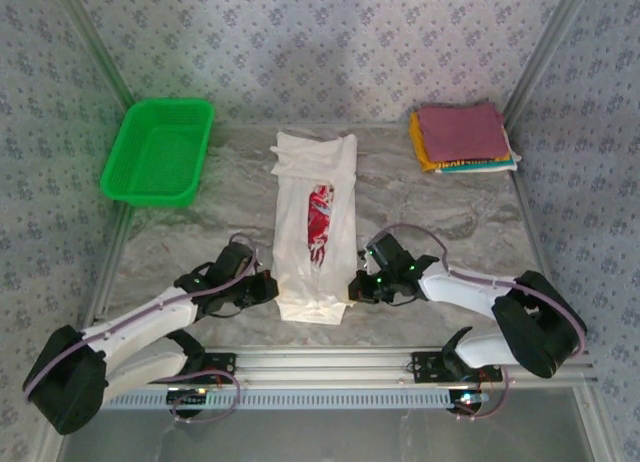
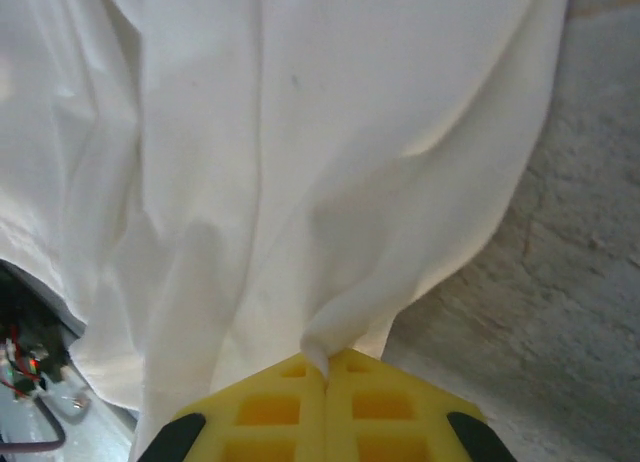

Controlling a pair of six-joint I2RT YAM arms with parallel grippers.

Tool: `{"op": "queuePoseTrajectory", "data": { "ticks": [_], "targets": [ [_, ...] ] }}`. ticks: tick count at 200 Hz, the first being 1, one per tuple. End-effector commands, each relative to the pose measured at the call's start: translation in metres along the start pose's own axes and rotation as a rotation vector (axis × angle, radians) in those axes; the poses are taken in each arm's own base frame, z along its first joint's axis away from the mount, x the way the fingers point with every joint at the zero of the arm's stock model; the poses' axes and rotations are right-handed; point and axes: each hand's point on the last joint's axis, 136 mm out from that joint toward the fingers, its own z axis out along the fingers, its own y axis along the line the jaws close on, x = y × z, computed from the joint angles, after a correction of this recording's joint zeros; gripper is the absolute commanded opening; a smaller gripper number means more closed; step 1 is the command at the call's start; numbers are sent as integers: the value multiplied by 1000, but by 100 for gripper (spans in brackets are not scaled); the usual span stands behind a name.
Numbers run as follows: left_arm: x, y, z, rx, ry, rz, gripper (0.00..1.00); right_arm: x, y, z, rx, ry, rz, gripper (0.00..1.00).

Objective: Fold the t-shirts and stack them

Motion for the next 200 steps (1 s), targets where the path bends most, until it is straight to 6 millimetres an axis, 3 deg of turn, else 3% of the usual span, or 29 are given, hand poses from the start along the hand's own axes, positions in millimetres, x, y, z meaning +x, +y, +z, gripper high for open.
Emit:
{"op": "queuePoseTrajectory", "data": {
  "ticks": [1,20,47,87,146,164,171,183,200],
  "targets": [
    [-19,-11,-10,-3,-30,-35,0,-27,29,-15,-63,-52,7,0],
    [-42,-18,-13,25,-53,-67,0,-51,30,-24,-64,-96,47,0],
    [-90,-36,-23,53,-105,-52,0,-89,33,-39,-50,-142,39,0],
    [-151,-58,-29,91,-148,-21,0,-140,33,-45,-32,-177,34,0],
    [-208,-36,-1,55,-121,-31,0,-201,15,-35,-19,-204,97,3],
    [-235,-26,11,45,-130,-42,0,-231,19,-31,-40,-217,100,6],
    [-250,-25,14,49,-142,-39,15,-240,16,-28,-39,-211,112,12],
    [-273,-27,20,67,-153,-29,46,-255,7,-27,-23,-213,141,30],
    [-291,-35,21,83,-161,-10,53,-267,5,-38,-19,-257,139,29]
  ]
}}
